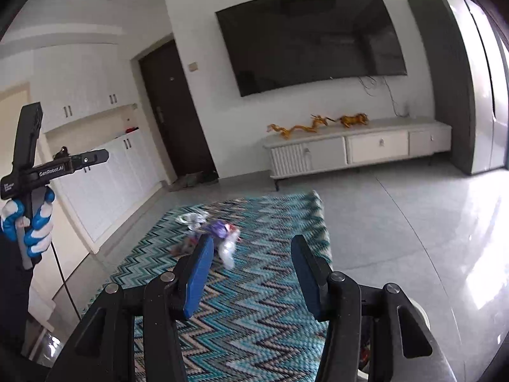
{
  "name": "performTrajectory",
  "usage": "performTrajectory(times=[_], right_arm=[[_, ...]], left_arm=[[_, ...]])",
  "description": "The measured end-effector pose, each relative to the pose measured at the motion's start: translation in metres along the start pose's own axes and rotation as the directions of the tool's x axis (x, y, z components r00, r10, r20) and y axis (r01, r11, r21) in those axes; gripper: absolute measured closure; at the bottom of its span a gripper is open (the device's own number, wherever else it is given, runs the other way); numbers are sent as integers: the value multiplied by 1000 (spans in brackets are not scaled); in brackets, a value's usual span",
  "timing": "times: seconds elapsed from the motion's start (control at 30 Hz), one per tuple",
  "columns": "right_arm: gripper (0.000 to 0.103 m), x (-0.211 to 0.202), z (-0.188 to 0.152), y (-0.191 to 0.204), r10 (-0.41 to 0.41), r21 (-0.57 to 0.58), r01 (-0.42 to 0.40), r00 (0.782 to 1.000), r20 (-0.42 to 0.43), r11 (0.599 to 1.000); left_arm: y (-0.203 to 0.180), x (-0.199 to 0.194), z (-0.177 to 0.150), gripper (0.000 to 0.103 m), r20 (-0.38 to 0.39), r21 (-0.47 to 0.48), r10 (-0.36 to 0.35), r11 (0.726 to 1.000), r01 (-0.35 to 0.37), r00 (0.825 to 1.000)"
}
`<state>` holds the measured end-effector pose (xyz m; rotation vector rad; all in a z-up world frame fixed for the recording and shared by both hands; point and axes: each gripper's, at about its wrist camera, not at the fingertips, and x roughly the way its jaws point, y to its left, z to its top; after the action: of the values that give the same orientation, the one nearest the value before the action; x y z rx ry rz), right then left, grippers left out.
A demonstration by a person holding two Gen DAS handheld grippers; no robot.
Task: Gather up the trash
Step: 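Move both open tools back to the remaining trash on the rug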
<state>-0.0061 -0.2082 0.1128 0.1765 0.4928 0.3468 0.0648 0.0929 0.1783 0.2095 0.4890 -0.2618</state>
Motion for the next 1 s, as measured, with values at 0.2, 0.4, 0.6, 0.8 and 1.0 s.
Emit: performTrajectory(times=[0.2,0.4,0.6,0.8,1.0], right_arm=[[54,-1,36,43,33,-92,-30,999,36,995],[54,10,57,68,79,-143,-71,996,49,987],[54,61,46,71,85,-141,-88,996,-33,986],[54,124,25,55,80,-106,-94,988,-132,990],[54,193,3,42,66,-84,-88,969,-236,993]], left_arm=[[32,-22,27,54,51,-27,31,999,-30,998],[65,-12,30,54,58,-77,51,996,-46,997],[75,48,-16,44,-24,-145,-4,989,1,1000],[96,125,-72,44,-132,-293,-84,955,42,988],[95,197,-117,44,-226,-376,-162,924,67,960]])
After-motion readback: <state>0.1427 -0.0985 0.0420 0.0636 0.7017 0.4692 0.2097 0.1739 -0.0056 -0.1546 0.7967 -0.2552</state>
